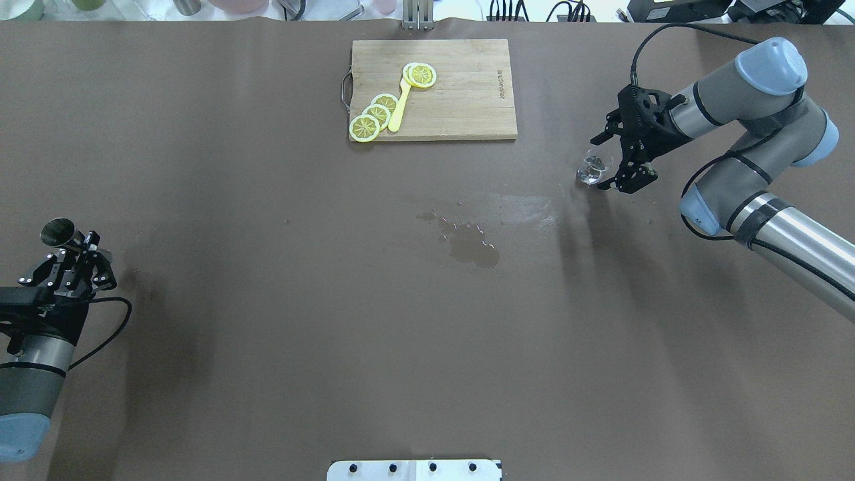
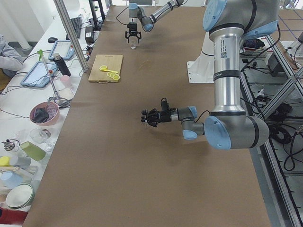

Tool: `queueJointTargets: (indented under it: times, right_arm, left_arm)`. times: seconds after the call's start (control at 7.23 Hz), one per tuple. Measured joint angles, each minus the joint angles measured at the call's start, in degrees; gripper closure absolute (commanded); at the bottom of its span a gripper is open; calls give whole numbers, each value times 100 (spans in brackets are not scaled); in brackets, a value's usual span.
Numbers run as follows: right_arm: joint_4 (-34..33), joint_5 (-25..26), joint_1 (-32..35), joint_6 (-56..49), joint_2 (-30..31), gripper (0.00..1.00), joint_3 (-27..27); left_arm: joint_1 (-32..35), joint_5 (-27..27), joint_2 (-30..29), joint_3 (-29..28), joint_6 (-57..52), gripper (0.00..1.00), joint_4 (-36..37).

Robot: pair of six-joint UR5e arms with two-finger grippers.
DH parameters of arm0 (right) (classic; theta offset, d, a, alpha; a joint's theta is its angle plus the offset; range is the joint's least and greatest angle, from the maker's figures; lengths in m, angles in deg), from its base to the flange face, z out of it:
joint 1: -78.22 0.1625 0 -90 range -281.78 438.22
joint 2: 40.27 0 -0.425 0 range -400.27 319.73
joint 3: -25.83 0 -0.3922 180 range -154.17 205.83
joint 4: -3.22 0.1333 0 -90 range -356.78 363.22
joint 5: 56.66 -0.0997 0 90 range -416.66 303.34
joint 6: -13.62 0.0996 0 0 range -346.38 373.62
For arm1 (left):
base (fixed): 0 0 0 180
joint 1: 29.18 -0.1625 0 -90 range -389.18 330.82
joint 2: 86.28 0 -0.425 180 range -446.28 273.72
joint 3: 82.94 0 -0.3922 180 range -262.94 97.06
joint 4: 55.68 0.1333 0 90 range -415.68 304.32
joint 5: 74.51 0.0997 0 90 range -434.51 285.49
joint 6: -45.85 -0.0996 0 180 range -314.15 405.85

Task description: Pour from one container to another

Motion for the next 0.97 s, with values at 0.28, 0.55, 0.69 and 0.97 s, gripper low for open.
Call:
queueJointTargets:
  times: [0.28,0.55,0.69,0.97]
  right_arm:
    - [-2,-150,293,24,17,0,-222]
    - [-15,-455,749,223,119,0,-466]
    - [-28,-523,1014,585,275,0,-696]
    - [-468,-494,1349,1692,689,0,-1296]
  left_arm:
    - [-77,42,-52,-23,245,100,242]
    - [-97,168,-63,-3,876,100,755]
    - [-100,188,-89,-14,1052,100,857]
    - [-111,177,-170,-69,1141,100,900]
